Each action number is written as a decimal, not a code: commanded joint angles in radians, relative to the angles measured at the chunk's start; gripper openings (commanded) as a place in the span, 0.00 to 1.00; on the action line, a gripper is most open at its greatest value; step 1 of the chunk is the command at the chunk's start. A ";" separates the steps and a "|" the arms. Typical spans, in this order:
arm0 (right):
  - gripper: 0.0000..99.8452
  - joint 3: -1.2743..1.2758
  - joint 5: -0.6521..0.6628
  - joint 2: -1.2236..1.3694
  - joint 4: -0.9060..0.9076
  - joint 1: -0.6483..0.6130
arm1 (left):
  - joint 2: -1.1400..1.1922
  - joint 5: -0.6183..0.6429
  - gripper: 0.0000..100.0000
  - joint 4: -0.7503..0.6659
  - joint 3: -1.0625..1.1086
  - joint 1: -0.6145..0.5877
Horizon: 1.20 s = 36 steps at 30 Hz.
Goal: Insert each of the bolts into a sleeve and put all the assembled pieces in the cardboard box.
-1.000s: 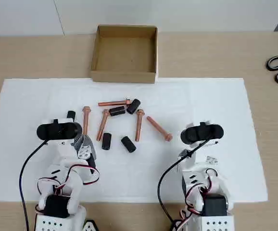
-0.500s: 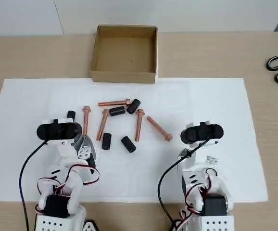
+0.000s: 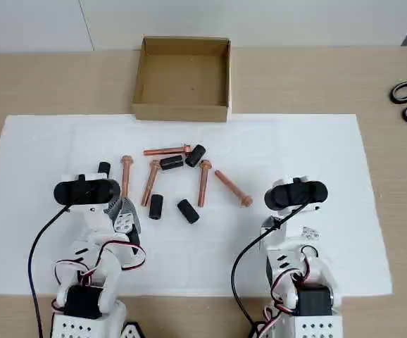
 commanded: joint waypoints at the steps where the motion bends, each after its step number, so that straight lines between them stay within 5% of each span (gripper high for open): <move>1: 0.01 -0.006 -0.003 -0.013 -0.019 0.010 | -0.012 0.003 0.01 -0.002 -0.004 0.003; 7: 0.02 0.023 0.005 -0.013 -0.111 0.005 | -0.009 0.000 0.01 -0.023 -0.012 0.089; 12: 0.21 -0.052 0.130 -0.012 0.010 0.004 | -0.006 0.000 0.01 0.152 -0.232 0.103; 18: 0.17 -0.170 0.157 -0.010 0.074 0.005 | 0.077 0.000 0.01 0.195 -0.343 0.068; 27: 0.16 -0.310 0.258 0.188 0.116 0.004 | 0.721 -0.077 0.01 0.118 -0.685 -0.071; 36: 0.16 -0.841 0.180 0.897 0.214 -0.130 | 1.392 0.043 0.01 0.381 -1.185 -0.077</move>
